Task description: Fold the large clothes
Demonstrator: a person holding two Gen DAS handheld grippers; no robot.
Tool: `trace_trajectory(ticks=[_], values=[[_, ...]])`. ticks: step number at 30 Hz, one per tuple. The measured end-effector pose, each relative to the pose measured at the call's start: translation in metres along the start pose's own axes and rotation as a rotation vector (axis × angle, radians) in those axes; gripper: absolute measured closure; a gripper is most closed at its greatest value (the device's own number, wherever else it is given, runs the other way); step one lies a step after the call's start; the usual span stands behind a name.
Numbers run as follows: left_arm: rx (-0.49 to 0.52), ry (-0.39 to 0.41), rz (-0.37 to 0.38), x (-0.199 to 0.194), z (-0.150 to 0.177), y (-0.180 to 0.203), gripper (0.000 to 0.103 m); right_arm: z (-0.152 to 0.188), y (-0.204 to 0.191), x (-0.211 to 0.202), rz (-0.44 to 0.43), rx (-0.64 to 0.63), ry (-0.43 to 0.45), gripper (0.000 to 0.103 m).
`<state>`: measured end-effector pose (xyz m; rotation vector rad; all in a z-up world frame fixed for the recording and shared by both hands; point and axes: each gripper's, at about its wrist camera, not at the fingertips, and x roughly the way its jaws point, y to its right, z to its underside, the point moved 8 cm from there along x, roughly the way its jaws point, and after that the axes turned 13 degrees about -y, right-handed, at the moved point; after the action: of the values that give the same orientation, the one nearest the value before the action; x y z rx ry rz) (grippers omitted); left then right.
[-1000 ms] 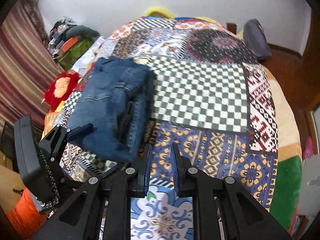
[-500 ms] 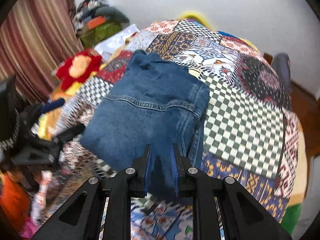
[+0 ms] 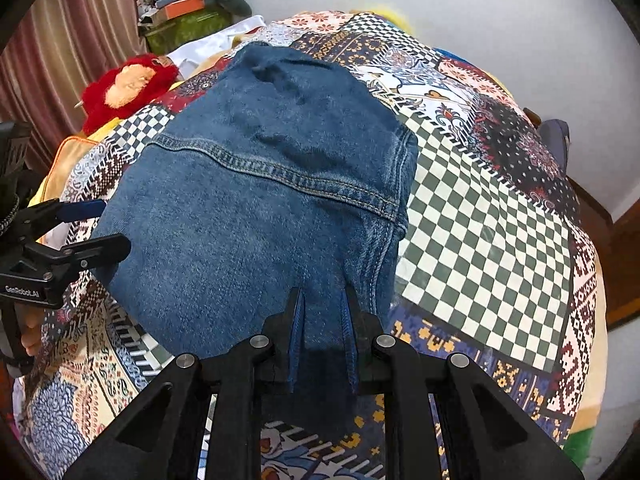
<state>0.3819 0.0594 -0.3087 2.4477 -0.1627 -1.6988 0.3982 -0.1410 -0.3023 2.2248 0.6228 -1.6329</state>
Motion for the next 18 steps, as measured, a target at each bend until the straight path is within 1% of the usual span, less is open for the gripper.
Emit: trace_trajectory(ticks=[3, 8, 12, 13, 14, 15, 16, 17, 18], values=[[0.015, 0.010, -0.022, -0.002, 0.003, 0.002, 0.000, 0.004, 0.001, 0.000, -0.001, 0.010, 0.001, 0.089], [0.014, 0.009, -0.023, -0.003, 0.006, 0.002, 0.000, 0.013, 0.006, -0.001, -0.021, 0.027, 0.003, 0.089], [0.016, 0.009, -0.032, -0.003, 0.006, 0.002, 0.000, 0.018, 0.008, -0.003, -0.010, 0.021, 0.005, 0.089], [0.017, 0.010, -0.039, -0.003, 0.006, 0.001, 0.000, 0.020, 0.010, -0.004, 0.007, 0.022, 0.003, 0.078], [0.023, 0.011, -0.046, -0.003, 0.006, 0.001, 0.000, 0.022, 0.016, -0.004, 0.058, 0.030, -0.004, 0.038], [0.027, 0.014, -0.050, -0.004, 0.006, 0.001, 0.000, 0.024, 0.026, -0.005, 0.131, 0.044, -0.001, 0.021], [0.026, 0.013, -0.051, -0.005, 0.007, 0.002, 0.000, 0.027, 0.035, -0.007, 0.180, 0.054, 0.013, 0.012], [0.022, 0.011, -0.051, -0.005, 0.007, 0.001, 0.000, 0.032, 0.041, -0.008, 0.146, 0.066, 0.018, 0.013], [0.015, 0.010, -0.050, -0.007, 0.007, 0.001, 0.000, 0.036, 0.046, -0.008, 0.096, 0.090, 0.003, 0.013]])
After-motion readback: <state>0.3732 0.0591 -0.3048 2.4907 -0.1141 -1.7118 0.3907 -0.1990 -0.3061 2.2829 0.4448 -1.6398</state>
